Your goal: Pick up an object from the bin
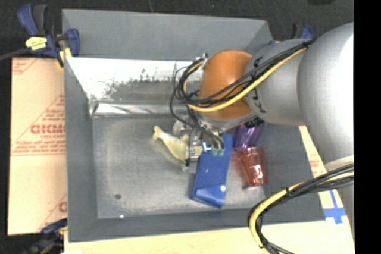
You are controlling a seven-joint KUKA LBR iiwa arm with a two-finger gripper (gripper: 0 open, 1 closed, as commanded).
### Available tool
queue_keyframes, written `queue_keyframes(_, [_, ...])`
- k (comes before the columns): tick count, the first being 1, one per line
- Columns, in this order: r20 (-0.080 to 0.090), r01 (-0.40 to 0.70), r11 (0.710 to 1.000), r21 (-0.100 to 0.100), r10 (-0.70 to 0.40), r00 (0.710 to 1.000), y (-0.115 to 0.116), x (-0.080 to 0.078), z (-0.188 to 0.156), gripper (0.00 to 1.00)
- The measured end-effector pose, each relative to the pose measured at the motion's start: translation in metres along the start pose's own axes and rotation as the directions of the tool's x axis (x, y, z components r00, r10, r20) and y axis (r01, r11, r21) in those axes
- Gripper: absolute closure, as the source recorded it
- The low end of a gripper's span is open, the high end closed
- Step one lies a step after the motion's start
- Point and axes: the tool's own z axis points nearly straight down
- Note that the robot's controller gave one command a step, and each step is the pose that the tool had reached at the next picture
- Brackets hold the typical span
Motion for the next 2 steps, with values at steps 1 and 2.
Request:
queue_keyframes(1, [0.005, 0.149, 0.989, 0.002, -0.149, 0.989, -0.0055, -0.0029, -0.0007, 1.00])
queue_keyframes(2, [0.005, 0.149, 0.989, 0.002, -0.149, 0.989, -0.0052, -0.0029, -0.0007, 1.00])
